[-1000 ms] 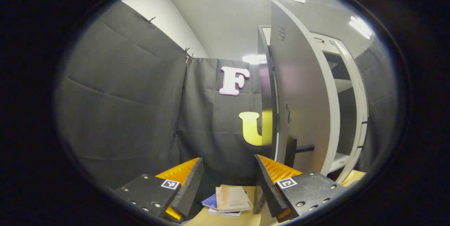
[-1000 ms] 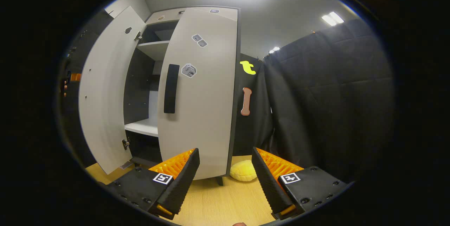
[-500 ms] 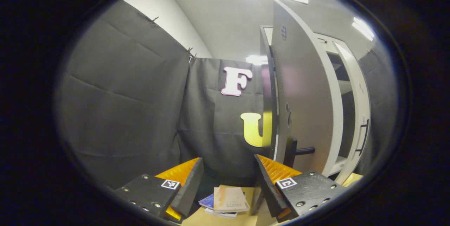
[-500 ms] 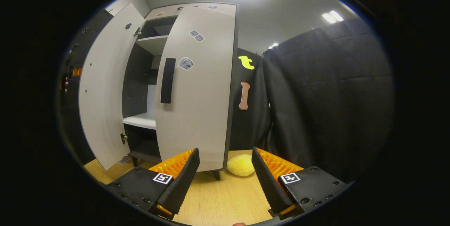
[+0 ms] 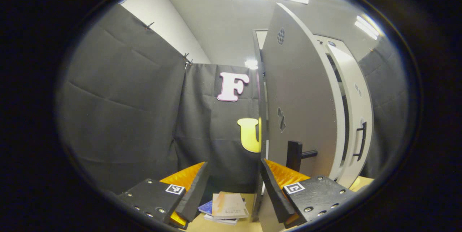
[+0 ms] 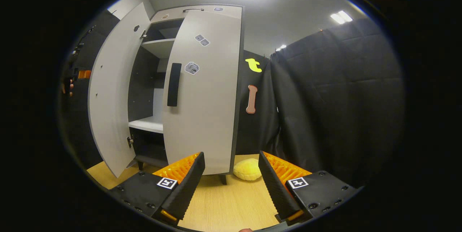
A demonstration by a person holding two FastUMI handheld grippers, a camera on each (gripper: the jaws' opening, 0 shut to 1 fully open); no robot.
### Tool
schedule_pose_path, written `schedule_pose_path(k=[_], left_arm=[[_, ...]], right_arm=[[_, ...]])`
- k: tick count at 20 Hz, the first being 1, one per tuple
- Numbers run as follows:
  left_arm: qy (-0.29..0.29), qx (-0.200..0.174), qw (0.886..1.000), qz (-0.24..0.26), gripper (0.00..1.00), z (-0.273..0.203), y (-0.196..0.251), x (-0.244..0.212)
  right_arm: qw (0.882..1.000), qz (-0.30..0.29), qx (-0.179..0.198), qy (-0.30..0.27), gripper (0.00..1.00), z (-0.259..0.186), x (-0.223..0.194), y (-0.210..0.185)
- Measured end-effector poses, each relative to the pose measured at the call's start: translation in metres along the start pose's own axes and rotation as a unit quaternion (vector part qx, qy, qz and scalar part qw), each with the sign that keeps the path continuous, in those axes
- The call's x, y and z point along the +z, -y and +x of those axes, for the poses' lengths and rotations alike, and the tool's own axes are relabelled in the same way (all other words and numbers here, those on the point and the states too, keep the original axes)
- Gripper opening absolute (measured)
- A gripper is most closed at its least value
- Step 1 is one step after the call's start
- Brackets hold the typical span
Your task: Grasp the bottle in the cabinet with the left hand and place it on the coaster, then close the right door with the right hand and the left door with the left hand.
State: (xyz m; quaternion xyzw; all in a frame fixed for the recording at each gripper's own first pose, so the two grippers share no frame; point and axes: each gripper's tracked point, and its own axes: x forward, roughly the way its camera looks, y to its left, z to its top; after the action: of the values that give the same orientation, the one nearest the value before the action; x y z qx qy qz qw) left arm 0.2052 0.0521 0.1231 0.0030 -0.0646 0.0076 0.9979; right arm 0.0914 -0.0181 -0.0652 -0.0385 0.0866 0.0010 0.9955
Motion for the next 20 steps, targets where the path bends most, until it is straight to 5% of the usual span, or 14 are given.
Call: schedule_pose_path(k=[8,9,11,15,20], left_arm=[[0.000,-0.019,1.000,-0.013,0.90,0.001,0.031,-0.002],[0.001,-0.023,1.000,-0.013,0.77,0.001,0.037,-0.001],[0.006,-0.030,0.999,-0.011,0.90,0.002,0.048,0.000],[0.012,-0.040,0.999,-0.024,0.81,0.006,0.071,-0.002],[0.010,-0.057,0.998,-0.031,0.84,0.017,0.110,-0.008]], right_arm=[[1.000,0.004,-0.009,0.001,0.95,-0.009,0.002,0.006],[1.000,0.003,-0.011,0.002,0.95,-0.012,0.002,0.008],[1.000,0.003,-0.013,0.002,0.95,-0.021,-0.001,0.015],[1.000,0.003,-0.022,0.006,0.95,-0.027,0.002,0.022],[0.999,0.002,-0.036,0.000,0.92,-0.034,-0.005,0.037]])
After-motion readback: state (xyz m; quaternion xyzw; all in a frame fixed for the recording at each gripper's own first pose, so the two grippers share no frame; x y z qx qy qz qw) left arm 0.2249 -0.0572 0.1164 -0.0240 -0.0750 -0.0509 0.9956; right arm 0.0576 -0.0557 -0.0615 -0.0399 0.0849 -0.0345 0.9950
